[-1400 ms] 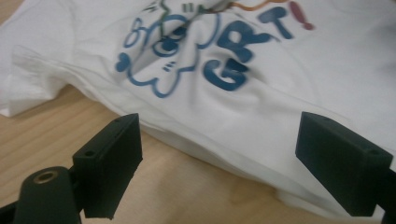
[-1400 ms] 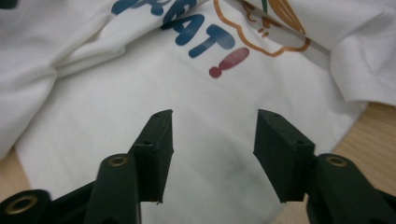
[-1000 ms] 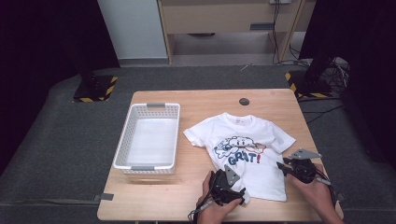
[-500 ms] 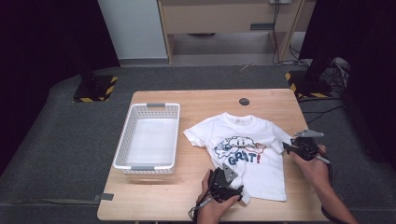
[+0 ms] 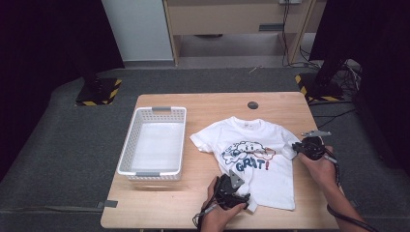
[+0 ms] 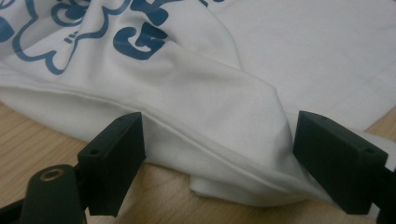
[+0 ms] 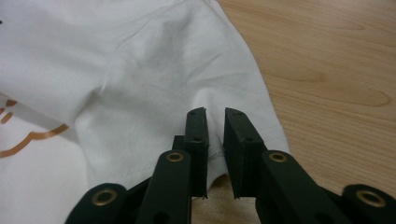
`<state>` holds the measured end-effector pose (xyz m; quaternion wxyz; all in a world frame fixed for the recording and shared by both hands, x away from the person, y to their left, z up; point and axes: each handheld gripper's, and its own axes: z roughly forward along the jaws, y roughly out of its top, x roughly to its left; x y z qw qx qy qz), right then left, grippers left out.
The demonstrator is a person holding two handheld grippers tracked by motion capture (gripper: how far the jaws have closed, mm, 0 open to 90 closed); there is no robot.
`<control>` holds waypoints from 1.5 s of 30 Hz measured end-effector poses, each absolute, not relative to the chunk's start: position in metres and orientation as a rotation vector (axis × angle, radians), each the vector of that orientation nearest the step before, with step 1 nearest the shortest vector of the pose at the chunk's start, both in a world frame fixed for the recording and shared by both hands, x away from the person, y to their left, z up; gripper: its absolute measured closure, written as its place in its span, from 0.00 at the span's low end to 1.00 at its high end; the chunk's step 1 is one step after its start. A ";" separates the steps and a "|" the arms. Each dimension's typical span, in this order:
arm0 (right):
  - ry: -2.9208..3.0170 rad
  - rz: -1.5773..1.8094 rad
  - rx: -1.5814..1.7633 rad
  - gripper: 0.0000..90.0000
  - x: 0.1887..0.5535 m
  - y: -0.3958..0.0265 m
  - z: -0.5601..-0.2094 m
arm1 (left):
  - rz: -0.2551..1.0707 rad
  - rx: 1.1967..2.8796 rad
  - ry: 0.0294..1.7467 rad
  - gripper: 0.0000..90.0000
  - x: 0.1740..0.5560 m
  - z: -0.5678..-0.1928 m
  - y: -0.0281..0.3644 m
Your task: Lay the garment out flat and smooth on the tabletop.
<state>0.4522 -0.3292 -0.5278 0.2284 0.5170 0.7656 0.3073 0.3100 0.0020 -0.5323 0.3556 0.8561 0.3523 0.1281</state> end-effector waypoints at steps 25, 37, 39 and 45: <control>2.187 0.971 1.381 0.51 0.406 -0.314 -0.502 | 0.339 2.195 0.936 0.17 0.304 -0.534 0.016; 2.294 1.020 1.315 0.41 0.334 -0.265 -0.526 | 0.358 2.189 0.948 0.16 0.305 -0.535 0.013; 2.287 0.993 1.277 0.40 0.332 -0.262 -0.532 | 0.360 2.186 0.948 0.16 0.306 -0.535 0.013; 2.272 0.973 1.249 0.41 0.342 -0.260 -0.534 | 0.368 2.175 0.960 0.15 0.313 -0.536 0.010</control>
